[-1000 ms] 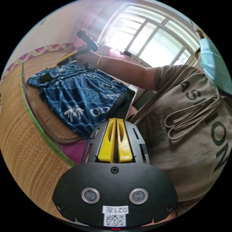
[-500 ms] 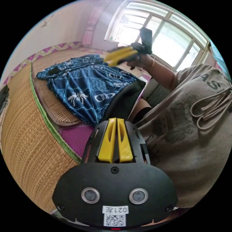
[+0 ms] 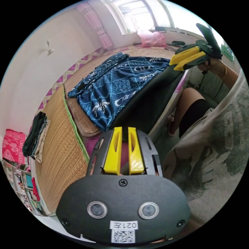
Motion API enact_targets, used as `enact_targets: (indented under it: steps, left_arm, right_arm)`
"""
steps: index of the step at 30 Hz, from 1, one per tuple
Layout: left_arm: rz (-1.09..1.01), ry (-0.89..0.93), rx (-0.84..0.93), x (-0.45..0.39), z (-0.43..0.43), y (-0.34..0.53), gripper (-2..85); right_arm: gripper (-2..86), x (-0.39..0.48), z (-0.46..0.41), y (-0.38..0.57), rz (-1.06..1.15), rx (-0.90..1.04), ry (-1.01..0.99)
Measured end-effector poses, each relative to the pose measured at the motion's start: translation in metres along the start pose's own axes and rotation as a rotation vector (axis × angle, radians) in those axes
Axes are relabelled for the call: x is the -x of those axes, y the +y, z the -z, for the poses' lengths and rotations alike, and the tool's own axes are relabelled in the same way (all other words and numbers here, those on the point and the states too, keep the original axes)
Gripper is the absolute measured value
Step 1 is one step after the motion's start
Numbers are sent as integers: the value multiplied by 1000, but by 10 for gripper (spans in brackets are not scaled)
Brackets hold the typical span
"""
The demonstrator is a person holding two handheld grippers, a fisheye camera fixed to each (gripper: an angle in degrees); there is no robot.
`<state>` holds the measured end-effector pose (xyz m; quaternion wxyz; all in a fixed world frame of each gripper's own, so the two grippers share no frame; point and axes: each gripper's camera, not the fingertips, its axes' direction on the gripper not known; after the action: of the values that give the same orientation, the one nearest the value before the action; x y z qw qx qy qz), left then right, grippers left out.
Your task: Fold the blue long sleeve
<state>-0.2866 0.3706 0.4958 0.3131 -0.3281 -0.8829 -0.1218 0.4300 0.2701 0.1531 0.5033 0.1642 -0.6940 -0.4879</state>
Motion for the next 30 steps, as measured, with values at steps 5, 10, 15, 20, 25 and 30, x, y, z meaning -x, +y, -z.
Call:
enact_targets:
  steps: [5, 10, 15, 20, 25, 30]
  left_arm:
    - [7, -66, -86, -2, 50, 7, -8]
    - [161, 31, -237, 26, 98, 41, -9]
    - [171, 148, -252, 24, 101, 30, 2]
    - [122, 88, -147, 0, 81, -10, 59]
    - [157, 36, -81, -7, 70, -15, 2]
    - [192, 74, -140, -3, 85, 3, -9]
  right_arm:
    - [60, 26, -3, 1, 29, -2, 11]
    - [65, 56, -23, -8, 118, 52, 115]
    - [29, 75, -53, -14, 180, 121, 300]
    - [-8, 79, -45, -21, 121, 88, 337]
    - [-10, 67, -11, -22, 20, -1, 245]
    - [-10, 55, 17, -14, -45, -72, 136]
